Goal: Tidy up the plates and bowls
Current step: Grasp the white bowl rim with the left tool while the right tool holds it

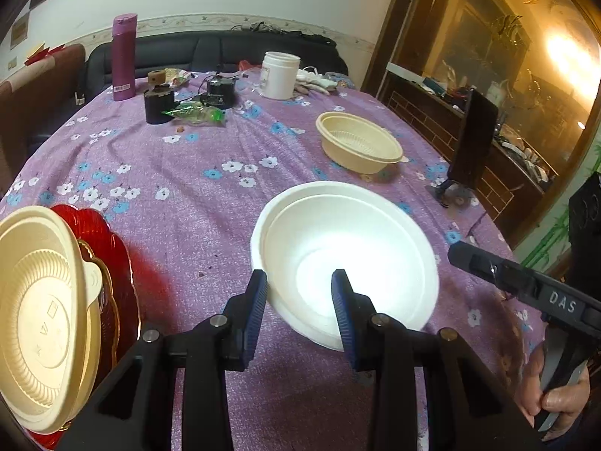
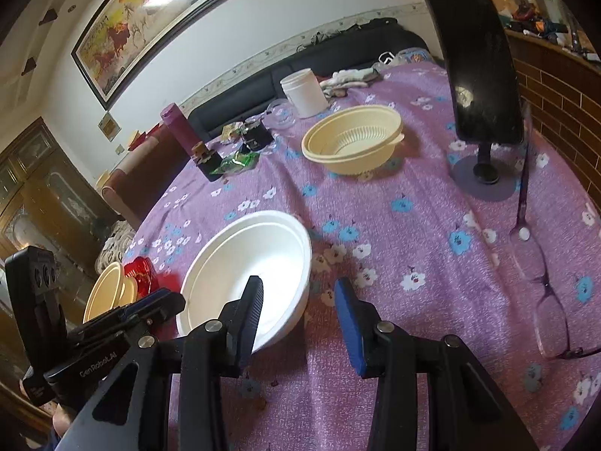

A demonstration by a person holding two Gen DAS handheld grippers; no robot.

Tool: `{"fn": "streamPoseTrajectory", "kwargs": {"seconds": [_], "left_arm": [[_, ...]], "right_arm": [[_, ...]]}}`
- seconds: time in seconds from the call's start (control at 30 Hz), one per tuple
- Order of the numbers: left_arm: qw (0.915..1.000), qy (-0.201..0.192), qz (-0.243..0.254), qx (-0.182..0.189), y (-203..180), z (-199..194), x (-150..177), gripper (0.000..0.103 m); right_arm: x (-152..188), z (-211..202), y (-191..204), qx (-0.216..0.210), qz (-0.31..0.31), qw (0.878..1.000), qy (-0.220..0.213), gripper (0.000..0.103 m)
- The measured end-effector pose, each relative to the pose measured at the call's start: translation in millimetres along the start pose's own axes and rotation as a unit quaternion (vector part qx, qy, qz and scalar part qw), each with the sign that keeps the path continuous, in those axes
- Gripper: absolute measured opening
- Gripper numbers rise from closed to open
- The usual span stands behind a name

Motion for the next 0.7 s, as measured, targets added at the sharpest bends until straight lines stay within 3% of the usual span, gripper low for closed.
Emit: {"fn": "streamPoseTrajectory", "kwargs": {"seconds": [0.23, 0.4, 0.7], "left_arm": [[0.9998, 0.009, -0.003, -0.017, 10.1, 12.4, 2.9, 0.035], [0.9998, 0.017, 0.0, -0.012, 9.9, 22.5, 7.7, 0.031], [0.9994, 0.004, 0.023, -0.025, 2.5, 13.2, 7.0, 0.029]], "right_arm": [[11.0, 12.4, 7.4, -0.001, -0.009, 1.0, 0.015, 0.042], [18.6, 21.6, 12.9, -0.002, -0.013, 1.0, 0.026, 0.025], [18.6, 20.0, 14.5, 0.002, -0.016, 1.0, 0.02, 0.024]]}}
Point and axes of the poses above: each gripper's, at about its wrist camera, not at the fingertips, and z roughly the way its jaws point, y to its left, x to its underside, the point moved 10 cm from there along z, roughly the way its jaws point, and after that the axes turned 10 degrees about x, right-handed, at the moved point
